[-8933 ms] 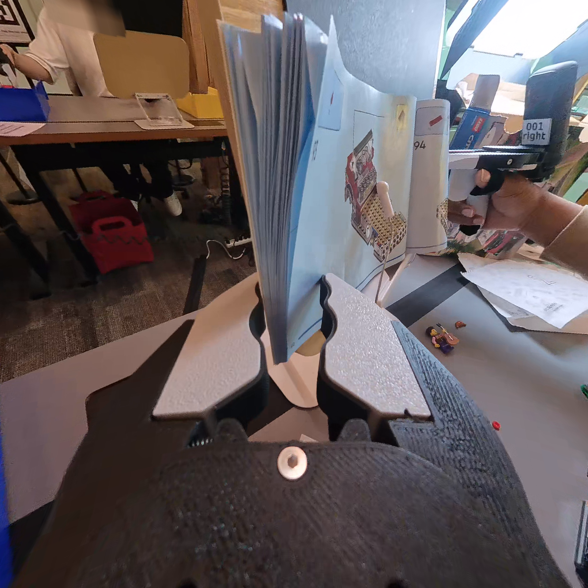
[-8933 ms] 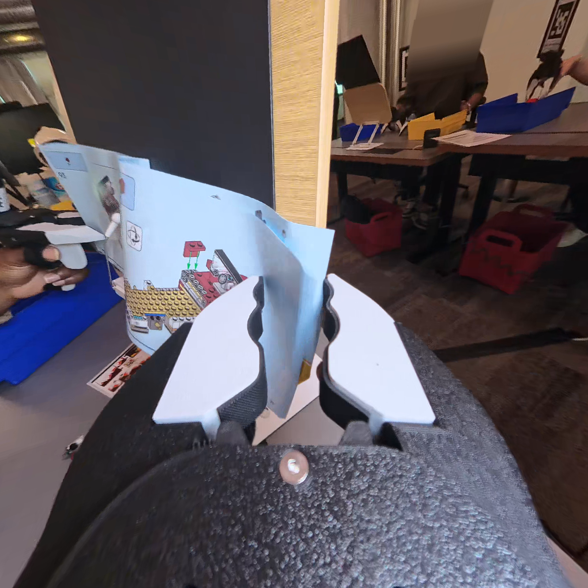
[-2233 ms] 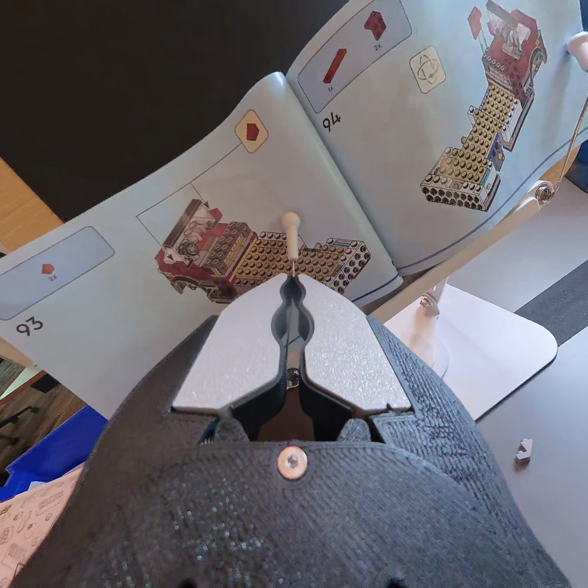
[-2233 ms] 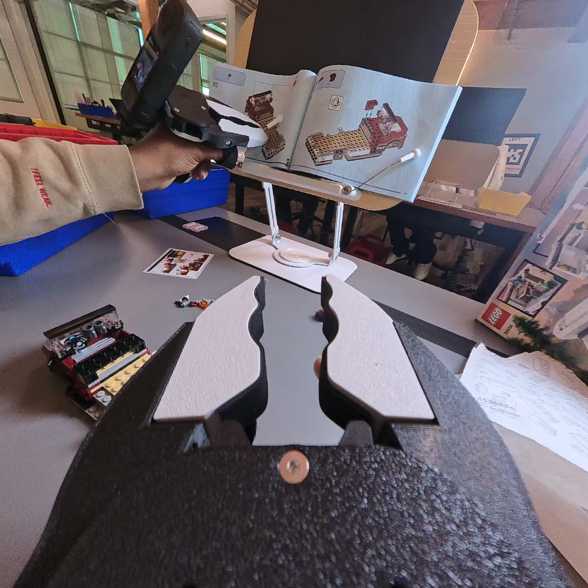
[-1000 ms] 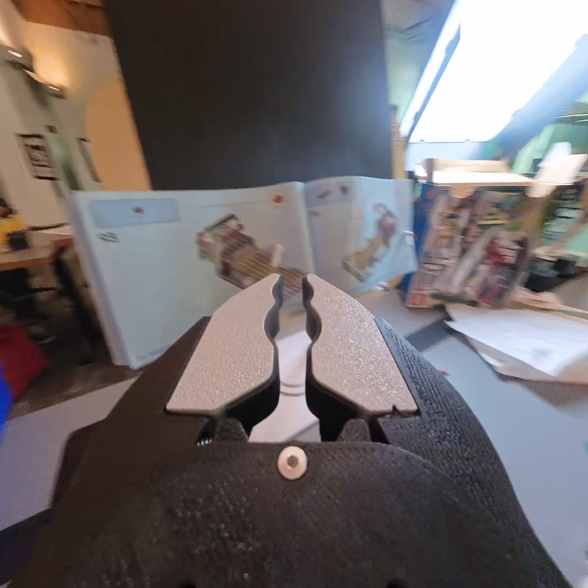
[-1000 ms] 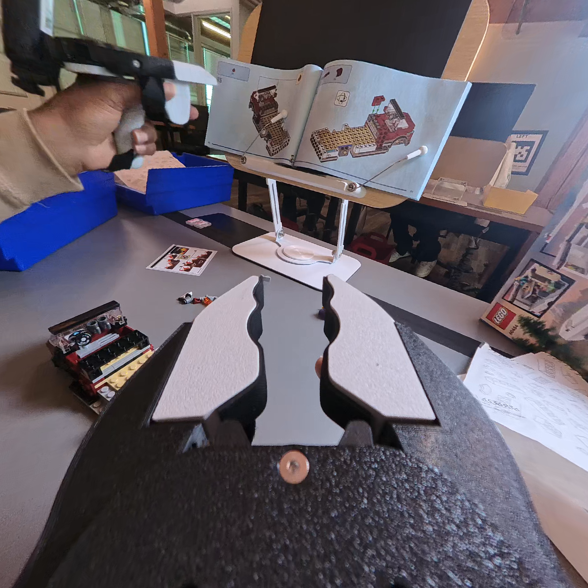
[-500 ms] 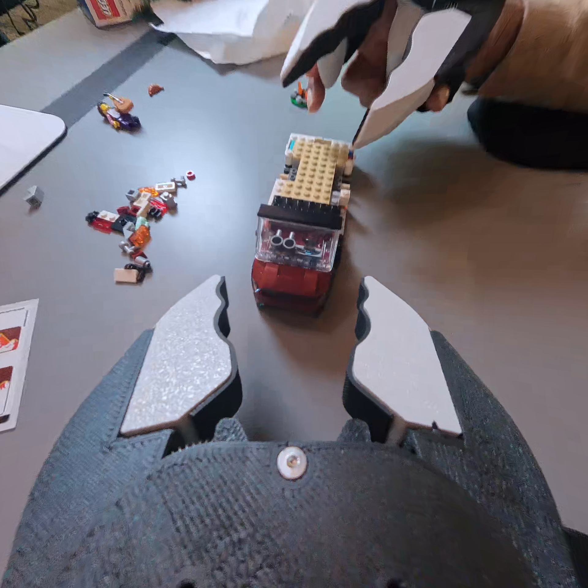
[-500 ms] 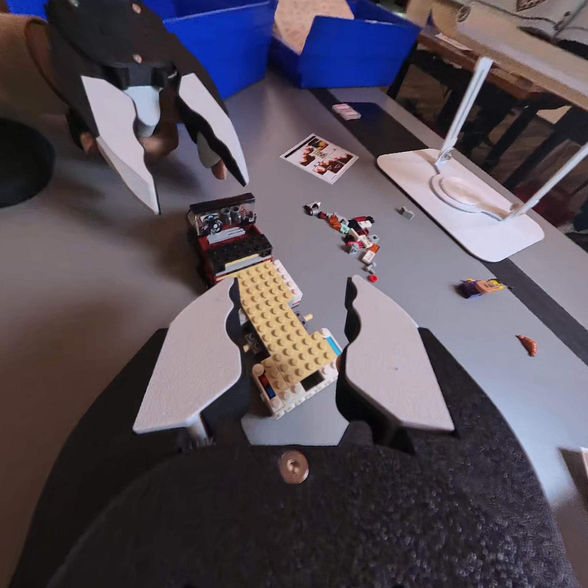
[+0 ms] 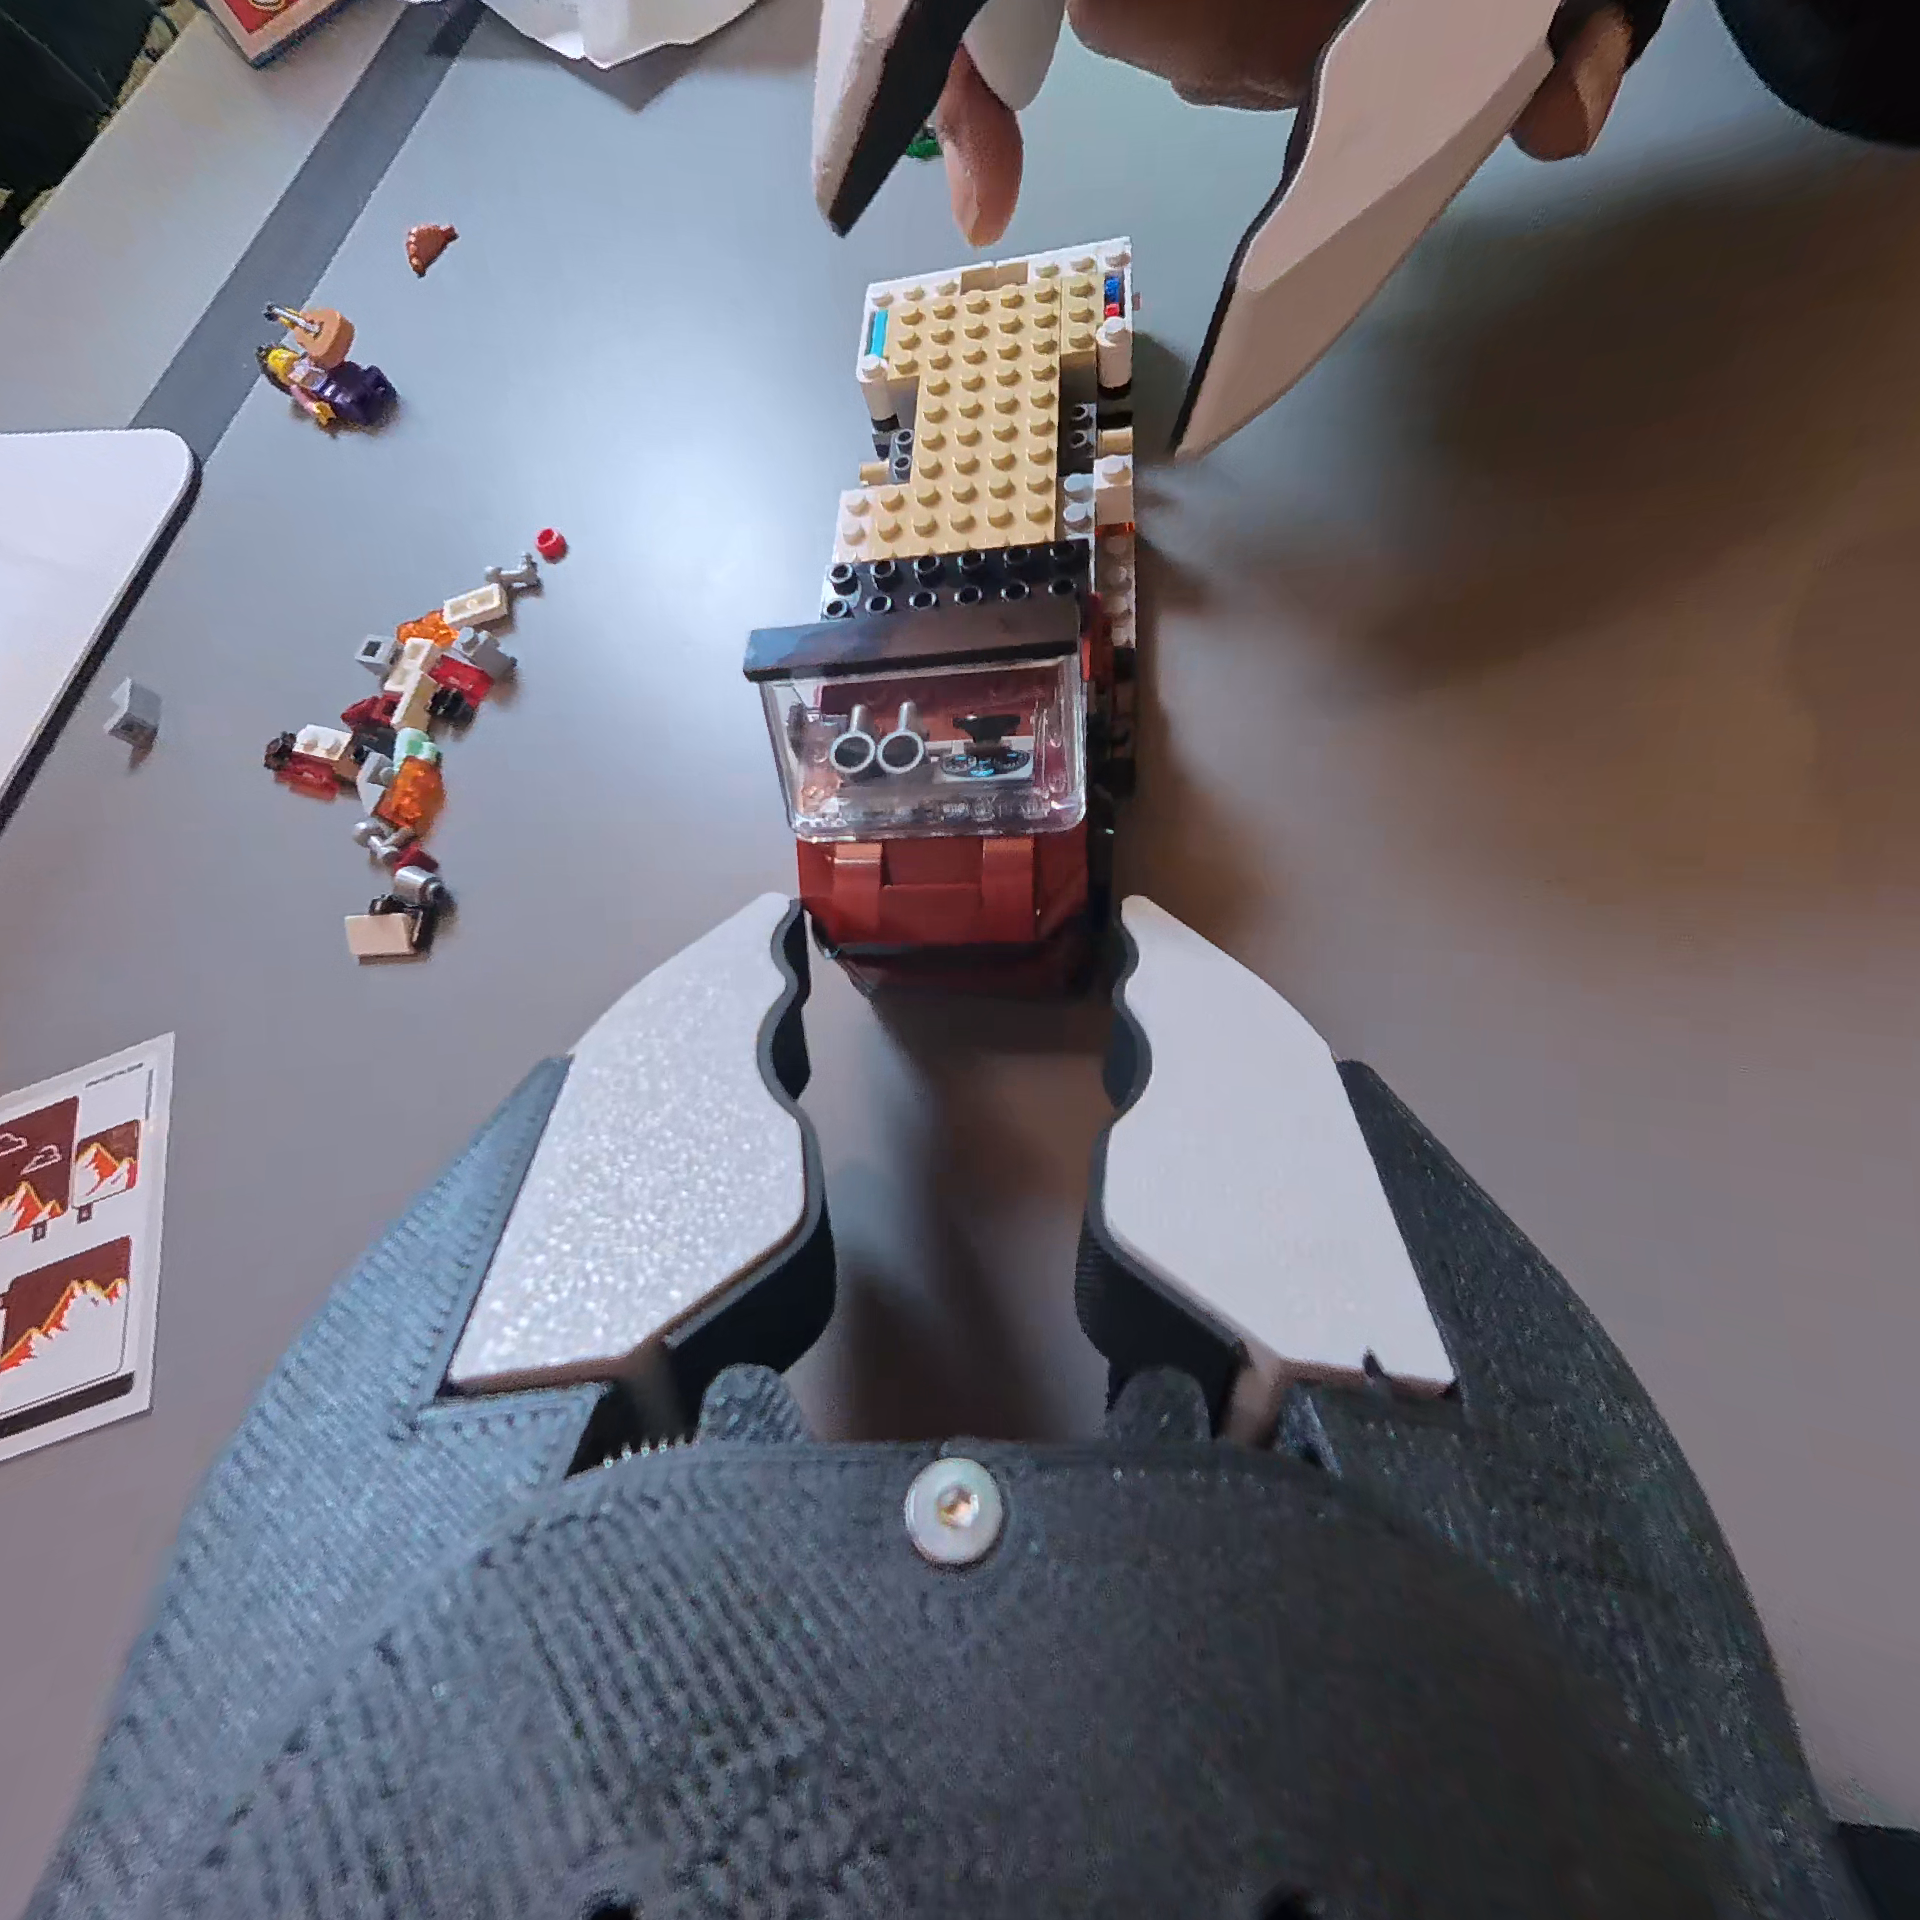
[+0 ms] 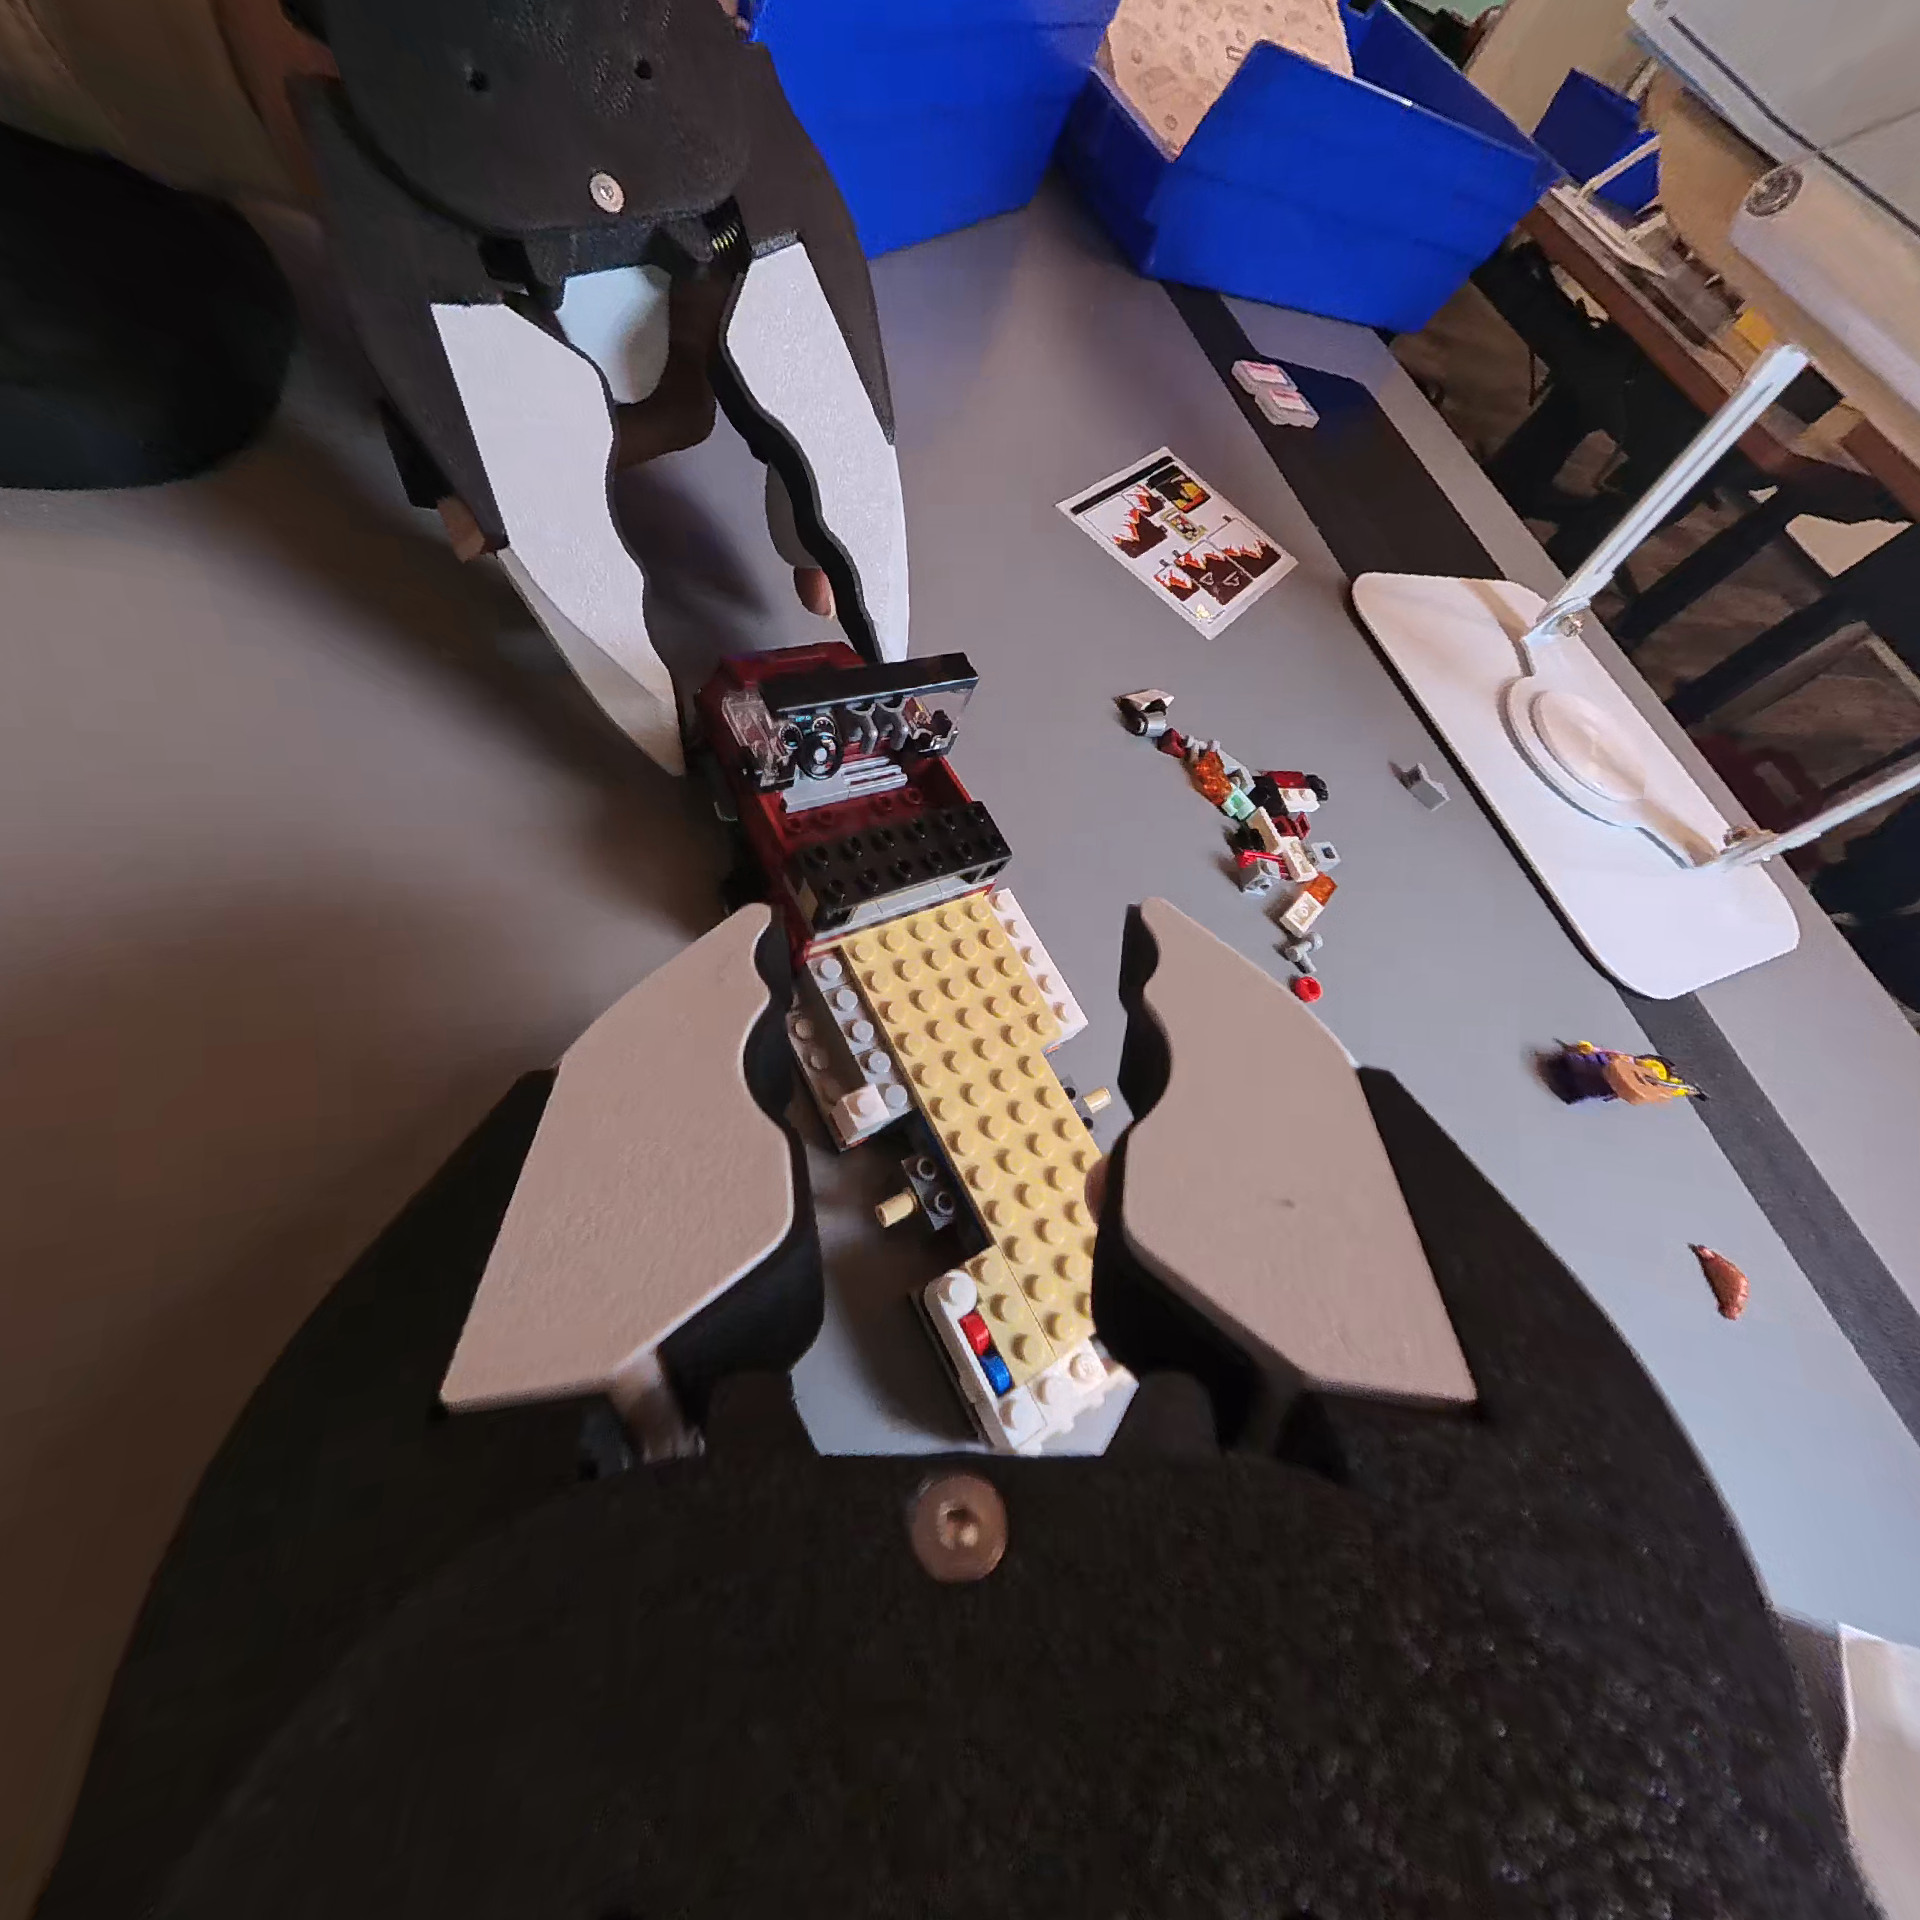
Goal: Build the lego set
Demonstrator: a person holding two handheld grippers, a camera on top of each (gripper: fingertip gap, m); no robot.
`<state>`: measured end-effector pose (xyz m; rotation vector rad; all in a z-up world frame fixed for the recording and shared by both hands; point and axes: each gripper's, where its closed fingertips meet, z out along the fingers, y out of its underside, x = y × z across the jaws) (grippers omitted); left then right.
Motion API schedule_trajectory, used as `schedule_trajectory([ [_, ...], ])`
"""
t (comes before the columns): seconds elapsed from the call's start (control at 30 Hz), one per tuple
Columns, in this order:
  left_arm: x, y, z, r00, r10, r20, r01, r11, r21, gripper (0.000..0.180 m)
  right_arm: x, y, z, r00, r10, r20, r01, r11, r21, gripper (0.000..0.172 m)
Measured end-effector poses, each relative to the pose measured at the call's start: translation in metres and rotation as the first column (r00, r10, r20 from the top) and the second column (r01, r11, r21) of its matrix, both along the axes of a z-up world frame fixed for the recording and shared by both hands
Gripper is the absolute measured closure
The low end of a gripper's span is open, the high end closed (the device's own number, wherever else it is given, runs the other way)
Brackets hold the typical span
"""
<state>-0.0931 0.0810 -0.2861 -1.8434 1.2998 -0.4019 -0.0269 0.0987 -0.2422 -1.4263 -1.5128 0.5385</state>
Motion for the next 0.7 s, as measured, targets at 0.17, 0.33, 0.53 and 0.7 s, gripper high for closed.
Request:
schedule_trajectory([
  [0.17,0.006,-0.008,0.001,0.999,-0.034,0.028,0.035,0.999,-0.028,0.127,-0.004,-0.008,-0.001,1.000,0.029,0.000,-0.029,1.000,0.000,0.112],
  [0.33,0.010,-0.011,0.002,0.997,-0.046,0.054,0.048,0.998,-0.029,0.131,-0.009,-0.022,-0.003,0.996,0.089,0.017,-0.089,0.996,0.007,0.130],
  [0.53,0.015,-0.013,0.002,0.997,-0.045,0.062,0.047,0.999,-0.023,0.131,-0.015,-0.043,-0.018,0.980,0.144,0.136,-0.148,0.989,0.018,0.153],
  [0.7,0.022,-0.024,0.003,0.991,-0.102,0.091,0.107,0.993,-0.051,0.135,-0.016,-0.044,-0.011,0.987,0.153,0.053,-0.149,0.986,-0.070,0.155],
])
